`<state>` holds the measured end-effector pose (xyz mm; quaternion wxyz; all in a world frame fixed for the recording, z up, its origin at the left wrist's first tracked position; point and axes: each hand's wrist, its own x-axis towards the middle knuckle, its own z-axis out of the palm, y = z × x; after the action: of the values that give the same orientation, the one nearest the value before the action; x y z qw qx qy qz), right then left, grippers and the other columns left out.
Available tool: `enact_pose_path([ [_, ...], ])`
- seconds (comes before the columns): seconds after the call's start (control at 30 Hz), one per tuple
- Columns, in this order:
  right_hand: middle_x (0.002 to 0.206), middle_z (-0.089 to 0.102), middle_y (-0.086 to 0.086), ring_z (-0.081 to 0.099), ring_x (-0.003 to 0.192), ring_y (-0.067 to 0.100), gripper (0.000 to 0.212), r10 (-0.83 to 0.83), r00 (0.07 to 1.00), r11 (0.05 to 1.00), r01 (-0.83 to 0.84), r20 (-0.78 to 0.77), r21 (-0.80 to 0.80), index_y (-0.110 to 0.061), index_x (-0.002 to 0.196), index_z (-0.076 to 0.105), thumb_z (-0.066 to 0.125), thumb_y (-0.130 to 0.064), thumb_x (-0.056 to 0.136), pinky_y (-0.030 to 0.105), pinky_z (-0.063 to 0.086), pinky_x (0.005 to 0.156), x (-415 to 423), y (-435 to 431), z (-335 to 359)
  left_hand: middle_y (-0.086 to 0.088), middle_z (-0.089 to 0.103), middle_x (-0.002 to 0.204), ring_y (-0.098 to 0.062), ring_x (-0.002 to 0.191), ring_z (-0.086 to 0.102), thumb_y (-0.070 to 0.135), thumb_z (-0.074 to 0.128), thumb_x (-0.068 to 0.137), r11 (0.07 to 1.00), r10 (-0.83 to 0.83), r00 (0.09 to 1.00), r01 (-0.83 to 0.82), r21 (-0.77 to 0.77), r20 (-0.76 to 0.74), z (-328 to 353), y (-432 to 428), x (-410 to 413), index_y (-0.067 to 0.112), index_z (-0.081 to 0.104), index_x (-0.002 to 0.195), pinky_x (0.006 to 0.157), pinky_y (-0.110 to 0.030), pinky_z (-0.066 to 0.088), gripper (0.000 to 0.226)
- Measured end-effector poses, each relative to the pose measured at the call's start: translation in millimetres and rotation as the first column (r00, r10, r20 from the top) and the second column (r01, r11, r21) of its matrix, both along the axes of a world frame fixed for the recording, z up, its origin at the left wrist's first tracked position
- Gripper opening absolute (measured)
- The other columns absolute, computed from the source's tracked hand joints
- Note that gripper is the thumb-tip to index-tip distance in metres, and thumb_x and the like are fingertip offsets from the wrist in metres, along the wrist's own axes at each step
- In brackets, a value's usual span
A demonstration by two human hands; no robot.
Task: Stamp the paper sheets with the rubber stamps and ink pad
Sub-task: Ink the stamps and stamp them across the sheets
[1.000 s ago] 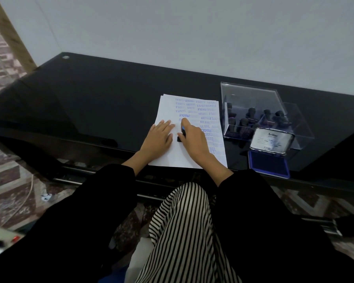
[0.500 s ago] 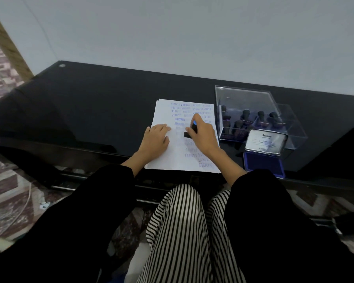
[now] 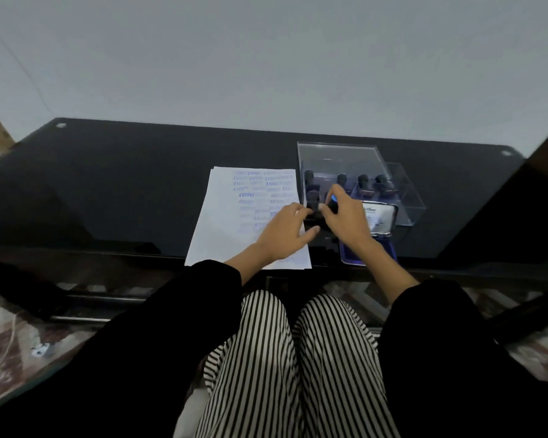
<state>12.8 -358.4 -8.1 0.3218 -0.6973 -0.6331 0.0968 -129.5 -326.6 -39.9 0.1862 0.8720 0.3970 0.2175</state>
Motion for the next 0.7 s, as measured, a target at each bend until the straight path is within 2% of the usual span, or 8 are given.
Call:
enact_pose_path([
  [0.17,0.073,0.062,0.017,0.058,0.069,0.031,0.017,-0.061,0.998,0.998,0.061,-0.008,-0.014,-0.012,0.084,0.039,0.053,-0.017,0.092,0.038,0.046,0.063,30,-24,0,-0.009,0.048,0.131,-0.02,0.122,0.043,0.045,0.047,0.093,0.995,0.099,0.995,-0.099,0.0,0.025,-2,-5,7,0.006,0.048,0.129,0.099,-0.027,0.034,0.052],
  [0.4,0.078,0.061,0.017,0.059,0.074,0.034,0.017,-0.129,0.992,0.99,0.129,0.008,-0.048,-0.014,0.084,0.039,0.054,-0.019,0.091,0.044,0.051,0.067,54,-50,-3,-0.013,0.039,0.14,-0.025,0.13,0.036,0.041,0.05,0.092,0.984,0.181,0.982,-0.18,-0.009,0.063,-9,-30,24,0.004,0.046,0.13,0.108,-0.032,0.03,0.053],
  [0.6,0.076,0.059,0.015,0.059,0.076,0.035,0.017,-0.156,0.987,0.984,0.158,0.035,-0.082,-0.014,0.086,0.039,0.054,-0.02,0.091,0.038,0.047,0.064,63,-65,-9,-0.013,0.034,0.145,-0.023,0.136,0.03,0.042,0.047,0.093,0.995,0.097,0.995,-0.097,-0.014,-0.028,-16,-53,42,0.003,0.038,0.138,0.112,-0.031,0.024,0.06],
  [0.7,0.085,0.064,0.017,0.061,0.08,0.034,0.013,-0.156,0.987,0.984,0.16,0.047,-0.084,-0.011,0.094,0.046,0.054,-0.021,0.091,0.039,0.05,0.067,66,-70,-13,-0.012,0.033,0.147,-0.023,0.137,0.028,0.046,0.048,0.092,0.999,0.044,0.997,-0.044,0.003,-0.07,-19,-60,53,0.004,0.036,0.139,0.114,-0.032,0.021,0.064],
])
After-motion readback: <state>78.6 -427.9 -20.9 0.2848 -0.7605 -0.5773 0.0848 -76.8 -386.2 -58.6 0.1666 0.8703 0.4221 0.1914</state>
